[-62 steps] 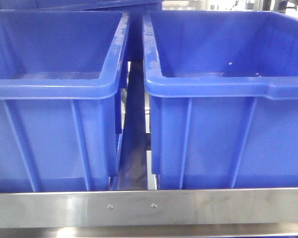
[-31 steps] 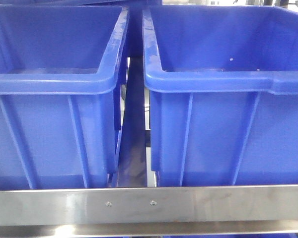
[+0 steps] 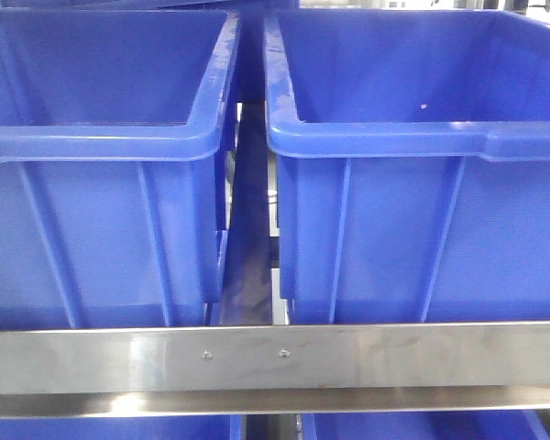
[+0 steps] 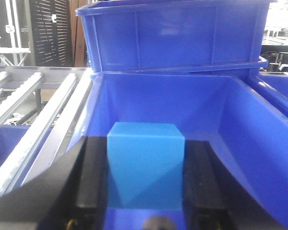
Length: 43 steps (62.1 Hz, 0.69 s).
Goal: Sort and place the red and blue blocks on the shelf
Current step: 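Extend both grippers over two adjacent blue bins, holding the cubes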
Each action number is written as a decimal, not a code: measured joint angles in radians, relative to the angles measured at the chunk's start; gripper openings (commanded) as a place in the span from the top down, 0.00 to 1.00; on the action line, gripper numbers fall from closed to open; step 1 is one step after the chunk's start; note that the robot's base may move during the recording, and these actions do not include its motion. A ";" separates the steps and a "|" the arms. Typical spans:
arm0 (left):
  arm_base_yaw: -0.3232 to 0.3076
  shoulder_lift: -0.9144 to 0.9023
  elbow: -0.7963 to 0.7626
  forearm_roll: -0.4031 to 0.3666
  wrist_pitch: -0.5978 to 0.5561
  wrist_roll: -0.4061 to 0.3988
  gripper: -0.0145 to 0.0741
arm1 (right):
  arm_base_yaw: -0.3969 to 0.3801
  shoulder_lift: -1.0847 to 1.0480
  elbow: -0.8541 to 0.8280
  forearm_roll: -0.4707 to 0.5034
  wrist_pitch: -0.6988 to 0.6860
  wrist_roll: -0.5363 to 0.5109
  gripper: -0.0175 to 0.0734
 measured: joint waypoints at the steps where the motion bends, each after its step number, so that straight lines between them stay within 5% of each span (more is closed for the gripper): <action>1: 0.000 0.000 0.000 0.000 0.000 0.000 0.70 | 0.000 0.000 0.000 0.000 0.000 0.005 0.71; 43: 0.000 0.000 0.000 0.000 0.000 0.000 0.70 | 0.000 0.000 0.000 0.000 0.000 0.005 0.71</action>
